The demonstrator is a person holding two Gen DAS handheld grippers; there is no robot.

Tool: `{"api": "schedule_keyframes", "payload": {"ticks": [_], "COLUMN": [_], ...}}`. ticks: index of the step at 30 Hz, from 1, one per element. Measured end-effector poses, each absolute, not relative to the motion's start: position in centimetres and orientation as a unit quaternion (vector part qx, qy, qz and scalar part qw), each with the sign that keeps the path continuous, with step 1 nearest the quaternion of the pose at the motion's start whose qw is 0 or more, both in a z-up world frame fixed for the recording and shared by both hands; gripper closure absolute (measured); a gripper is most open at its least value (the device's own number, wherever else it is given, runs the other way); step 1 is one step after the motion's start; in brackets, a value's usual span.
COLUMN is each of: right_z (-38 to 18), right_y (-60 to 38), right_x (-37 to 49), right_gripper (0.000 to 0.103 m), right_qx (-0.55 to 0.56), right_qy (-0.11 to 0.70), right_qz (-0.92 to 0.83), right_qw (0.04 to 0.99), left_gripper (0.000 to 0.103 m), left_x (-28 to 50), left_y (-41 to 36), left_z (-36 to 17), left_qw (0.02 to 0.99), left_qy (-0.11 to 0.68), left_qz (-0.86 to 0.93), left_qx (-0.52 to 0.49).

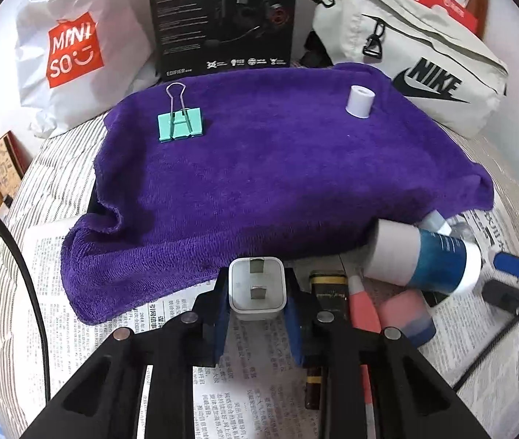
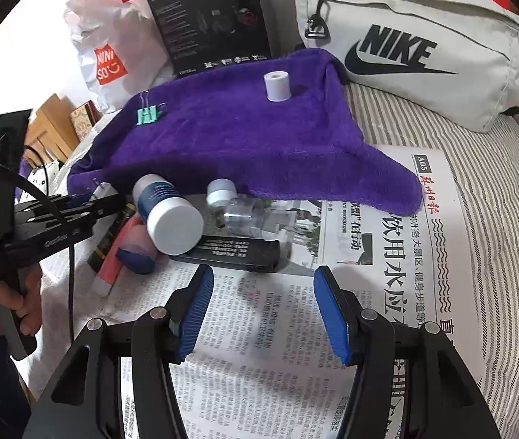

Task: Organize rigid objects
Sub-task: 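Grasp the white charger with the left gripper while the right grasps the clear cup, then carry the charger and clear cup onto the towel and release both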

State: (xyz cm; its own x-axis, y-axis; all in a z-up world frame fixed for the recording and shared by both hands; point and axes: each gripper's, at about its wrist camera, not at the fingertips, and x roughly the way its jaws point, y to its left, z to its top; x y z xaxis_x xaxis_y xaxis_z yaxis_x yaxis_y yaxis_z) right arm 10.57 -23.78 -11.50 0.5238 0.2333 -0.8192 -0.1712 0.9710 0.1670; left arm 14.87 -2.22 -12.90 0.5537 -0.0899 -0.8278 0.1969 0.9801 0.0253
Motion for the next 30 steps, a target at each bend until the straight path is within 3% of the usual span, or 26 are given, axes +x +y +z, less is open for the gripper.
{"api": "schedule_keyframes", "payload": {"ticks": [14,30], "right_z": [-11.4,-11.6], "right_y": [-22.1,-21.9], "right_x": [11.2,14.1], "right_gripper": [0.046,0.048], "right_qx": [-0.03,-0.013], "right_qy": [0.46,0.449], "right_qz": [0.135,0.105], "right_qw": [0.877,0.887], "left_gripper": [0.077,0.077], "left_x": [12.5,11.9], "left_y": [0.4,0.7], "left_z": [-12.6,-12.7], "left_qw": [0.883,0.892], "left_qy": [0.461,0.443], "left_qz": [-0.08,-0.079], "left_qx": [0.049,0.038]}}
